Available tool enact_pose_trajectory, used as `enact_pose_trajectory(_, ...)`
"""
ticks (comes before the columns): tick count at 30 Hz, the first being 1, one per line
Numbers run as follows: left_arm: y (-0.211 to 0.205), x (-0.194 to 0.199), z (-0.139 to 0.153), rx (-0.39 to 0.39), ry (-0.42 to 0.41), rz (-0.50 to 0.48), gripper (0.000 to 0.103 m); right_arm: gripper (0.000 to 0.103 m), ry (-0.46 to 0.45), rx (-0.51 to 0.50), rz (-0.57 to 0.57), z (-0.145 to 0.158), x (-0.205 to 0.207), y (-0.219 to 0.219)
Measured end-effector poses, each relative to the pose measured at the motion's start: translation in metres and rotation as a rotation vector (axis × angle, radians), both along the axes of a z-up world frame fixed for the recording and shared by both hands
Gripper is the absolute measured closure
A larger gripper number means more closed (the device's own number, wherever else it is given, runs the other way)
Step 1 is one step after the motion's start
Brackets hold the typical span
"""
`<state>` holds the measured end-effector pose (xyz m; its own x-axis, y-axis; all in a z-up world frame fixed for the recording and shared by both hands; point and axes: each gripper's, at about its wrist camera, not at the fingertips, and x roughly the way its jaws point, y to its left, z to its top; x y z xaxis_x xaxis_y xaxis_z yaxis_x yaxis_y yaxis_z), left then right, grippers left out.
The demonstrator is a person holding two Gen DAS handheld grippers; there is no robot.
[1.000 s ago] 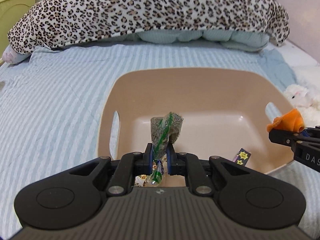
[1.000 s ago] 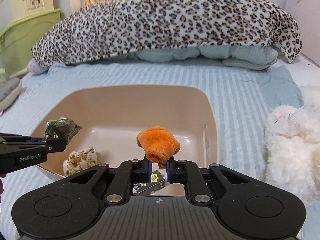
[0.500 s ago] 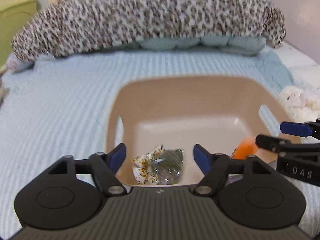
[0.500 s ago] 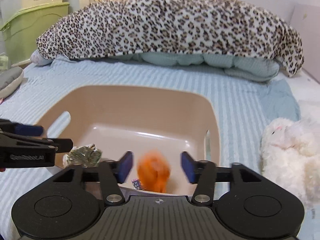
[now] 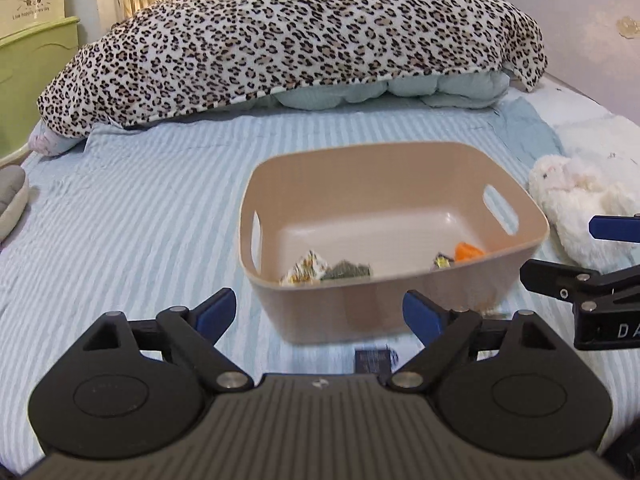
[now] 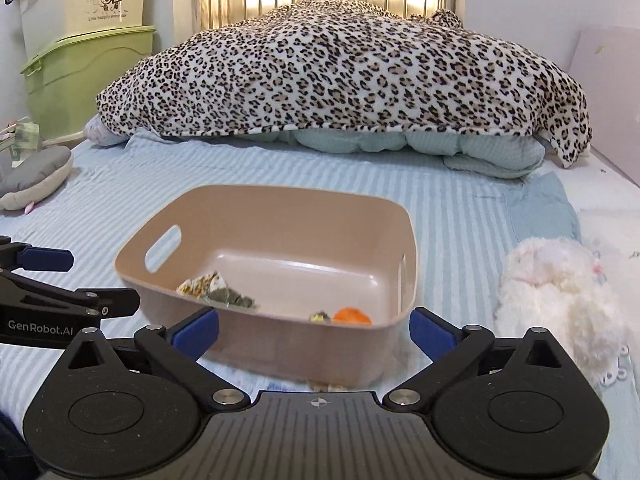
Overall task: Organize objects
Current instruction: 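Lift both items over the basket and open both tools to release them, then grasp the black box with the left tool while the right tool grasps the blue-and-white box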
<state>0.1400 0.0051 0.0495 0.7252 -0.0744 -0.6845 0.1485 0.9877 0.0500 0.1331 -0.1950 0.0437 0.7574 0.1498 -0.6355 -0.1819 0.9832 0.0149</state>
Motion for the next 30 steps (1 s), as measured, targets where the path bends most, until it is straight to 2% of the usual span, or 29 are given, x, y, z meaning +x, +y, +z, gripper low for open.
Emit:
enact_pose_trajectory(5, 0.001, -0.017, -0.016, 0.003, 0.04, -0.017, 0.012, 0.0, 0.043, -0.002, -0.005, -0.014, -0.016, -0.003)
enact_pose_trajectory(13, 0.002, -0.03, -0.056, 0.007, 0.132, -0.032, 0.012, 0.0, 0.142, 0.006, -0.013, -0.049, -0.023, -0.005)
enact_pose_trajectory(21, 0.0, -0.021, -0.083, 0.029, 0.193, -0.041, 0.012, 0.0, 0.235, -0.028, 0.006, -0.082, -0.022, 0.002)
enact_pose_trajectory(30, 0.0, -0.001, -0.108, 0.038, 0.206, -0.046, 0.012, 0.0, 0.312, -0.08, 0.04, -0.119, -0.013, 0.015)
